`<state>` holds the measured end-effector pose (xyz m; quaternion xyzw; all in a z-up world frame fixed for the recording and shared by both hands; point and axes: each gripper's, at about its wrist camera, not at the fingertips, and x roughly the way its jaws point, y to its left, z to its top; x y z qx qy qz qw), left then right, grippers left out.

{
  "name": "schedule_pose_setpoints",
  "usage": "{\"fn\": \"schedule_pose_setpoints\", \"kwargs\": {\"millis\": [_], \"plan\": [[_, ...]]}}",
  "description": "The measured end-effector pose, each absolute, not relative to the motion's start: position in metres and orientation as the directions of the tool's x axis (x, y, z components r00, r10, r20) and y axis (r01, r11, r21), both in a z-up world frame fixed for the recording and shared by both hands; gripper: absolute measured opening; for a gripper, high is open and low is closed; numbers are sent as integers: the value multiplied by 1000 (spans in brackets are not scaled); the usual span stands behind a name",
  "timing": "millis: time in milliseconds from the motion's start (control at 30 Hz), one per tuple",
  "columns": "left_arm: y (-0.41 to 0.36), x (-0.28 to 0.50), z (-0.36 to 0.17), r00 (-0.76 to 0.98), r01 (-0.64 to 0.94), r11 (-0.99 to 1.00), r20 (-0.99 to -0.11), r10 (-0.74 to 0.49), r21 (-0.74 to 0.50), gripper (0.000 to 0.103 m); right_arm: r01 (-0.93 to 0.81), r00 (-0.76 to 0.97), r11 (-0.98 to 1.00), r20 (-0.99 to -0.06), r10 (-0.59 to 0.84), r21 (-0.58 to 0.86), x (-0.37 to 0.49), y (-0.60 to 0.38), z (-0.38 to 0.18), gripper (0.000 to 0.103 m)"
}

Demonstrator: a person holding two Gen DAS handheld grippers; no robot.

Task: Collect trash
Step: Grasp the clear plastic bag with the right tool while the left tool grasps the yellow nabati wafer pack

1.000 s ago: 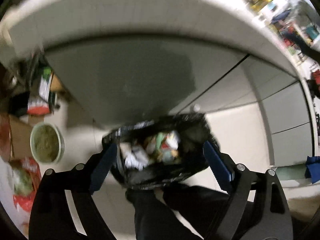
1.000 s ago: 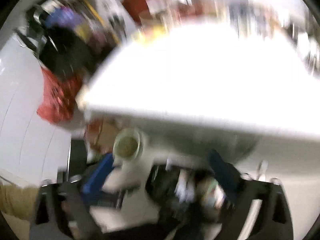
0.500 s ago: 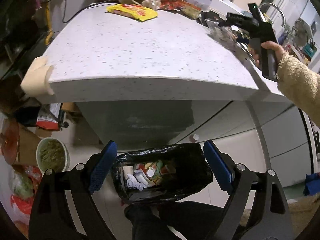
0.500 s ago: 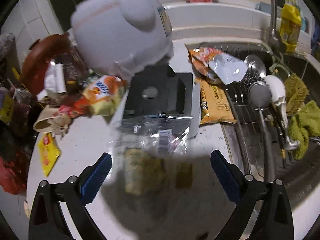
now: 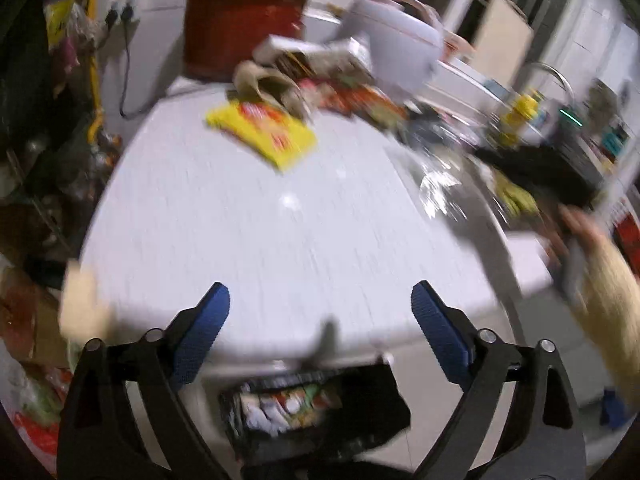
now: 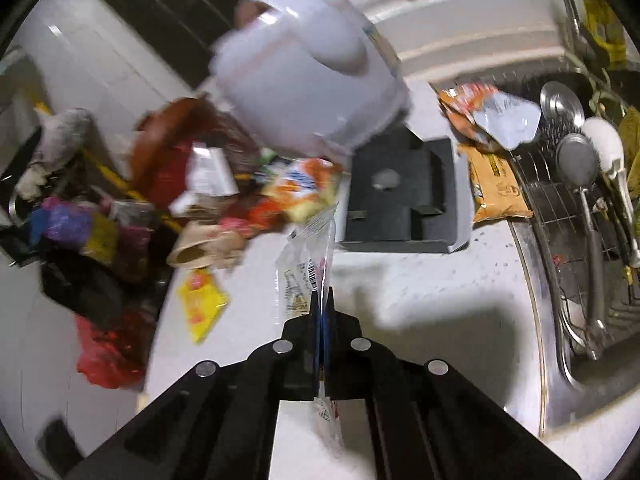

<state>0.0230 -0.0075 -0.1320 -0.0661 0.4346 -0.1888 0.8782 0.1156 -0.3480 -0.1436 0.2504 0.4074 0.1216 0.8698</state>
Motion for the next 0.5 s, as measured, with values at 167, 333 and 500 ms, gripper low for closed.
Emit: {"fn": "schedule_pose_setpoints", "kwargs": {"millis": [167, 333, 500], "plan": [[-25, 128, -131, 570, 69, 964, -783, -249, -256, 90, -70, 675, 824, -581, 454, 563, 65, -340, -112, 0], [-45, 198, -141, 504, -162, 979, -863, -27, -125, 90, -89, 678, 805, -557, 481, 586, 30, -334, -107, 0], [-55, 233, -161, 417, -271, 961, -905, 77, -43, 90, -94, 663, 798, -561, 496, 595, 11, -332, -113, 0]]}}
